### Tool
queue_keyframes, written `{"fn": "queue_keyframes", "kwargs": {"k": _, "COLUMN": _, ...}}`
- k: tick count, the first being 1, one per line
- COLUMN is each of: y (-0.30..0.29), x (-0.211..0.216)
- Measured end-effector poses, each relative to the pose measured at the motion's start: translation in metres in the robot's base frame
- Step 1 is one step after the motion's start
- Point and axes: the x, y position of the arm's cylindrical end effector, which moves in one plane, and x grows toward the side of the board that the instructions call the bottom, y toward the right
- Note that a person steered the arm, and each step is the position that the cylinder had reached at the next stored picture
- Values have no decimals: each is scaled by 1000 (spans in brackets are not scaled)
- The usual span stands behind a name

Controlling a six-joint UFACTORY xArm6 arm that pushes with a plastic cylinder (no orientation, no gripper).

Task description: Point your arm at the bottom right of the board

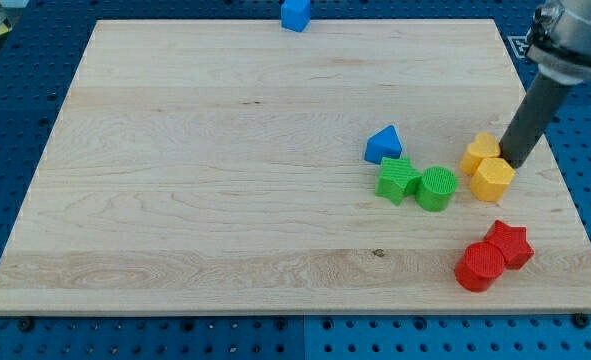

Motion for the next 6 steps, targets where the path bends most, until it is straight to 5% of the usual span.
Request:
{"fn": "queue_keyframes", "kwargs": {"k": 3, "y": 5, "x": 26}}
{"fn": "queue_keyframes", "kwargs": {"k": 6, "y": 16, "x": 111}}
